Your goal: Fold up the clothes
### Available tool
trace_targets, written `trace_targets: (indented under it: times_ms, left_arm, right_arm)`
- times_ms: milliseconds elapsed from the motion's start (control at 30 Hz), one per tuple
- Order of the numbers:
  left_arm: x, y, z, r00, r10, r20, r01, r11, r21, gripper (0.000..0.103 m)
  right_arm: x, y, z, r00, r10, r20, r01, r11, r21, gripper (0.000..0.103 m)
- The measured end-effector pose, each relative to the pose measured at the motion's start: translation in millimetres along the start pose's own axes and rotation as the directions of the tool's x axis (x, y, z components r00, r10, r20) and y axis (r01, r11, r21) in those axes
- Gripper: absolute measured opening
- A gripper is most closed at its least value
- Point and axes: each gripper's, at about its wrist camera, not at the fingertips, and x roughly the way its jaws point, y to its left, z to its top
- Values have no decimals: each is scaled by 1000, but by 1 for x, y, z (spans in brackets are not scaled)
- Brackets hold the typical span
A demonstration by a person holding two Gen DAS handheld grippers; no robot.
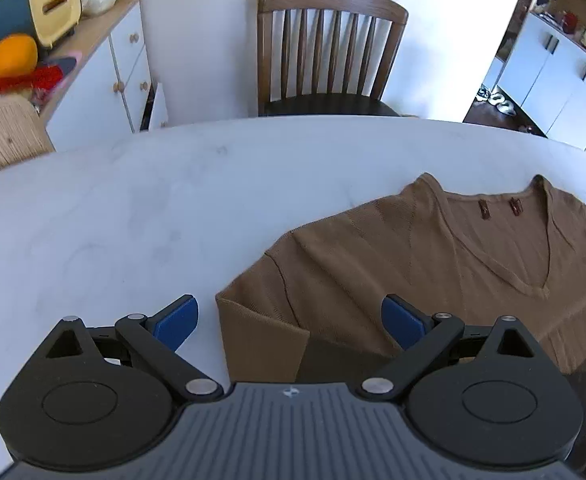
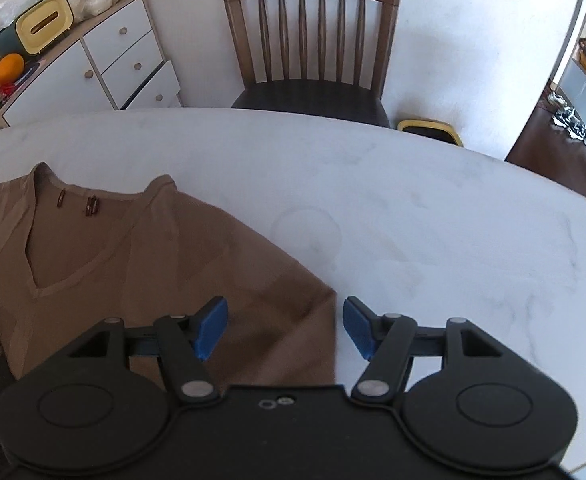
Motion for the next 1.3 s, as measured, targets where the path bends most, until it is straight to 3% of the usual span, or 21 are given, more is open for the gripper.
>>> trace_targets:
  times_ms: [167, 367, 400, 433, 533, 667, 833, 1067, 1300]
  left_arm:
    - [0, -3, 0, 1000, -11, 8, 11, 1000, 11, 97]
    - [-6, -21, -3, 1000, 7, 21, -9, 997, 82, 60]
    - [-6, -24, -4, 1000, 8, 20, -10, 995, 95, 51]
    - [-7, -26, -4, 1000, 11, 19, -13, 995, 103, 33]
    - [-10, -27, -3, 1000, 10, 2, -10, 996, 88, 10]
    - [-21, -32, -6, 999, 33, 11, -34, 996, 85, 6]
    - [-56, -36, -20, 998, 1, 62, -2, 1000, 16, 6]
    - [-123, -53, -65, 993, -31, 118, 30, 1000, 10, 6]
    - [-200, -62, -119, 979, -84, 188, 88, 996, -18, 6]
  right_arm:
    - [4, 4, 6, 1000, -6, 17, 7, 1000, -21, 103]
    - [2, 14, 3, 1000, -22, 17, 24, 996, -87, 103]
    - [1, 16, 3, 1000, -21, 16, 22, 995, -94, 103]
    - [0, 18, 2, 1000, -15, 16, 17, 995, -101, 103]
    - [-2, 27, -1, 999, -33, 15, 35, 991, -131, 103]
    - [-8, 33, -7, 998, -52, 26, 55, 988, -142, 103]
    - [-36, 33, -21, 998, -15, 69, 20, 997, -74, 103]
    - [-97, 54, -70, 991, 65, 118, -55, 995, -84, 103]
    - [-170, 67, -115, 967, 172, 189, -164, 985, -58, 103]
